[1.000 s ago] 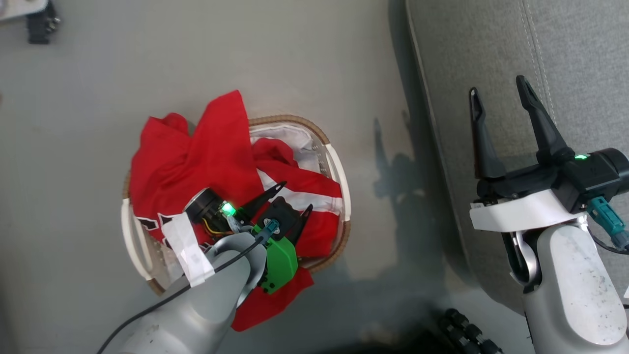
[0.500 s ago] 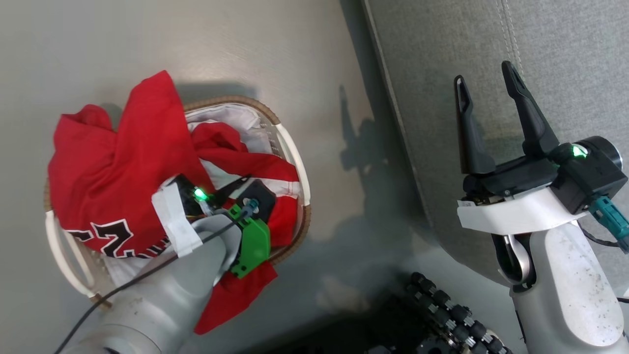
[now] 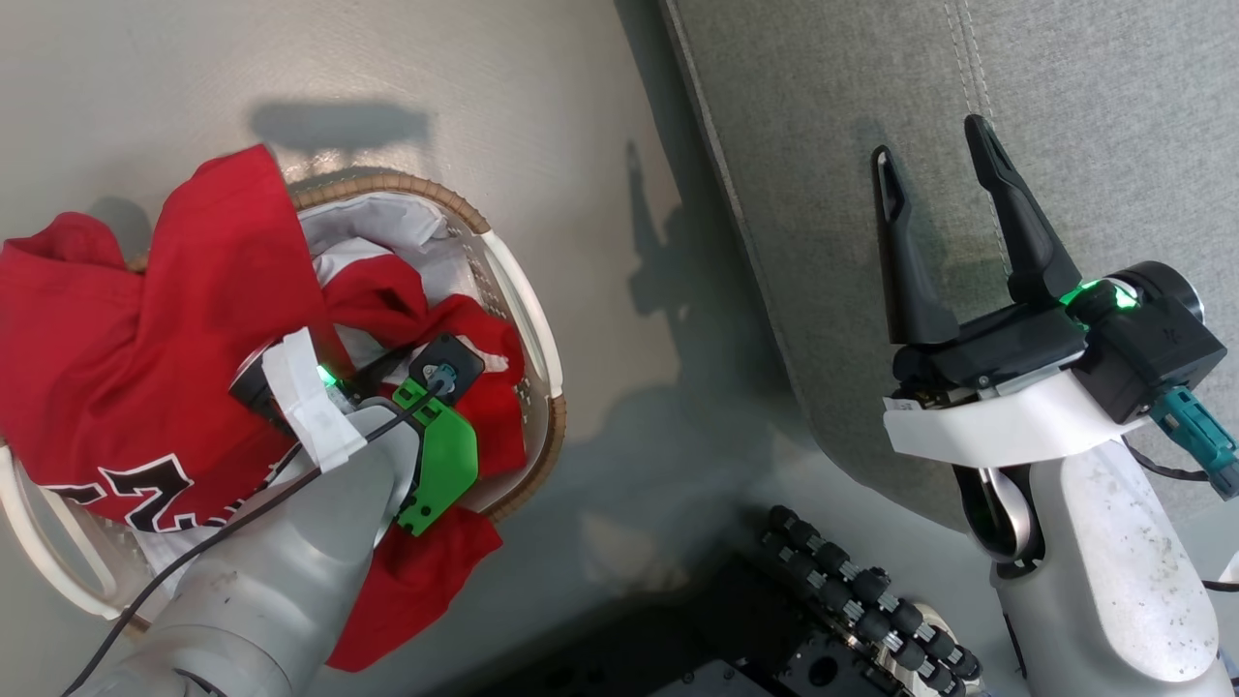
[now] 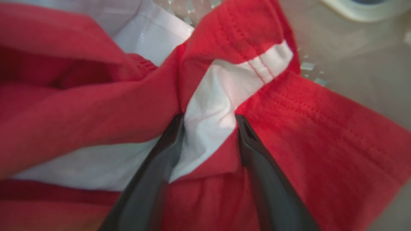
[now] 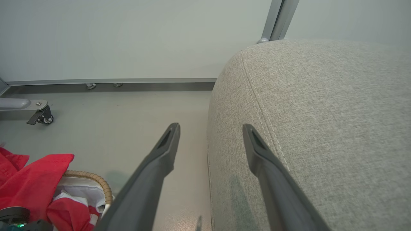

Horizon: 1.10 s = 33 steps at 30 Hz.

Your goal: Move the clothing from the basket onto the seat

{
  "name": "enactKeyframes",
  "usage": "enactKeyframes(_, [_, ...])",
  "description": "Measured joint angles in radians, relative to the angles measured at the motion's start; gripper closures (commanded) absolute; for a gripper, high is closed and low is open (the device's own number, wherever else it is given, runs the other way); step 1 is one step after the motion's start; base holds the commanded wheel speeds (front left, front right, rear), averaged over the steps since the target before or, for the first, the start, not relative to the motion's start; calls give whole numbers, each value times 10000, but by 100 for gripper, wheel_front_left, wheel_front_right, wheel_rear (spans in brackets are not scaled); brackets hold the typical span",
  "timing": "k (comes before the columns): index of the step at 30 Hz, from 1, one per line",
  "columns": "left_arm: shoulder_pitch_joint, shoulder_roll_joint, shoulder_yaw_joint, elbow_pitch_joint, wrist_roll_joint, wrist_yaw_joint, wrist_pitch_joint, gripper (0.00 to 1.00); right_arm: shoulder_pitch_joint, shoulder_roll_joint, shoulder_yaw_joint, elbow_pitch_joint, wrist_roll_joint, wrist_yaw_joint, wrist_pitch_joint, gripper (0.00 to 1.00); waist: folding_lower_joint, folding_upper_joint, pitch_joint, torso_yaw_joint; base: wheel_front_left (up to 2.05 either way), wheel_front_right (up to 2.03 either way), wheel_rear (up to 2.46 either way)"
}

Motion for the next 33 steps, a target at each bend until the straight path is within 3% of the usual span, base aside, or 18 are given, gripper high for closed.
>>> enactKeyframes(2, [0, -2, 0, 29, -42, 88, 192, 73, 1, 2, 27, 6, 23, 0, 0, 0, 0, 0, -12, -30, 0, 0, 0])
enactKeyframes(3, [1, -2, -4, 38, -75, 102, 261, 100, 1, 2, 31, 8, 21, 0, 0, 0, 0, 0, -29, -37, 0, 0, 0])
enactKeyframes(8, [40, -21, -44, 86, -138, 127, 290, 100, 12, 2, 0, 88, 4, 0, 0, 0, 0, 0, -171, -9, 0, 0, 0])
enactKeyframes(23, [780, -420, -6, -667, -639, -115, -1427, 100, 221, 8, -642, 621, -754, 0, 0, 0, 0, 0, -1589, 595, 0, 0, 0])
enactKeyframes(27, [924, -433, 219, -1358, -796, -174, -1523, 100, 435, 12, -844, 742, -1058, 0, 0, 0, 0, 0, -2196, 884, 0, 0, 0])
enactKeyframes(33, [1308, -111, 690, -3540, -593, -96, -1565, 100, 965, 15, -1164, 940, -1526, 0, 0, 0, -1, 0, -3256, 1367, 0, 0, 0])
